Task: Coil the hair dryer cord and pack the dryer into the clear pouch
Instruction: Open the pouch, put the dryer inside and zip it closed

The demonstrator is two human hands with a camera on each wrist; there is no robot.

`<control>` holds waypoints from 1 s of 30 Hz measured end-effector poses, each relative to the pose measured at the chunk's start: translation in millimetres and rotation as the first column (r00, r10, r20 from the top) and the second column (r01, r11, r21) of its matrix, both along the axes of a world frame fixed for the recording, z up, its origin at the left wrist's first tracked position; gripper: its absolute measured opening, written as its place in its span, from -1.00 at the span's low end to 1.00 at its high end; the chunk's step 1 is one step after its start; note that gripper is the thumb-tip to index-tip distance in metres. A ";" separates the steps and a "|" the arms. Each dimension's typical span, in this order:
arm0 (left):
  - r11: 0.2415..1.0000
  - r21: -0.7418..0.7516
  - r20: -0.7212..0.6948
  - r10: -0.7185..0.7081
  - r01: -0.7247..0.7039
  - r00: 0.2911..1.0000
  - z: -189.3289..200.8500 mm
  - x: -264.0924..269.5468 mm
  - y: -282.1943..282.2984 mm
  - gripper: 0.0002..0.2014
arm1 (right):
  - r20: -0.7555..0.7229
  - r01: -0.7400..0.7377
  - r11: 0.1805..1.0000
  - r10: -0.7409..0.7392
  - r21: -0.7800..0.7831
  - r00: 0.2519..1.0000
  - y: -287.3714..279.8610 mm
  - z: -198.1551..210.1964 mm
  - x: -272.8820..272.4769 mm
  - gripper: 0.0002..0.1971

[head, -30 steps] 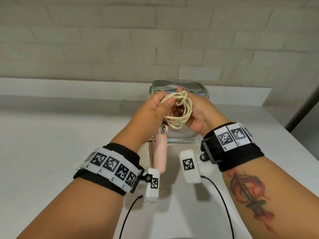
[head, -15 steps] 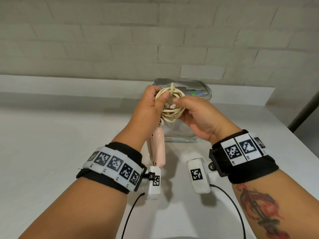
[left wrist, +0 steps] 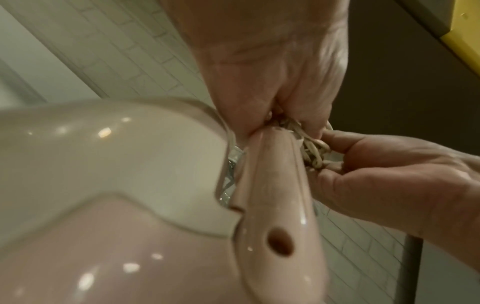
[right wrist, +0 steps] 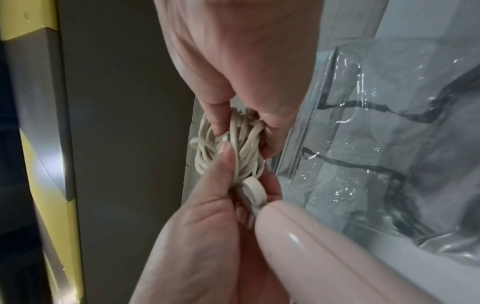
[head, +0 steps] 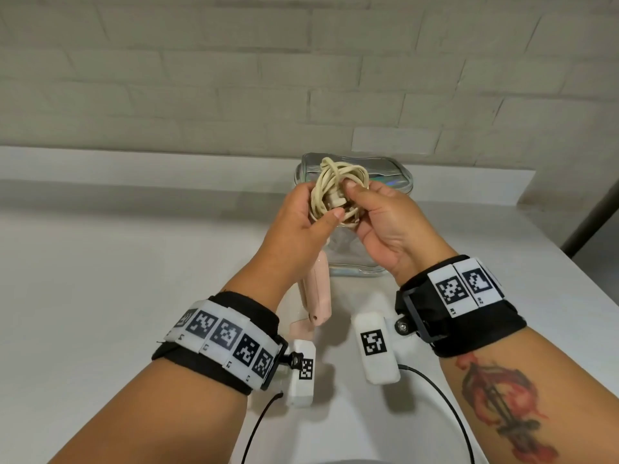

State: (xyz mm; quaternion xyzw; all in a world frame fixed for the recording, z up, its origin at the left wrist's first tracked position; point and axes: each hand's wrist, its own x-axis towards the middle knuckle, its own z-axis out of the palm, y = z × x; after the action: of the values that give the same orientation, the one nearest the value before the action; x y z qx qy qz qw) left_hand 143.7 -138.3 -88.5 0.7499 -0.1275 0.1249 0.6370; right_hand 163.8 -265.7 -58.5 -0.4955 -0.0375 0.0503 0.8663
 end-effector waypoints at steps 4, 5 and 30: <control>0.999 0.024 -0.021 0.031 -0.030 0.999 0.8 -5.4 -2.6 -0.67 | 0.061 -0.003 1.000 0.002 0.007 0.998 4.2 -1.2 -2.1 -0.70; 1.000 -0.016 -0.037 0.007 -0.008 0.999 2.0 -5.9 -4.1 -0.69 | 0.064 0.018 1.000 -0.017 -0.016 0.998 7.0 -2.1 -3.0 -0.73; 0.656 -0.688 -0.210 0.230 -0.311 0.950 62.2 -0.3 30.9 -0.76 | 0.778 0.785 0.035 0.173 -0.618 0.604 -31.8 33.8 16.6 -0.77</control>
State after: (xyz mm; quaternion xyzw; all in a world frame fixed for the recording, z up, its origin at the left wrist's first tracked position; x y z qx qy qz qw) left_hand 143.4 -107.5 -26.3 0.4598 0.0772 0.2188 0.8572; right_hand 180.4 -297.5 -24.7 -0.8959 -0.1875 -0.3425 0.2120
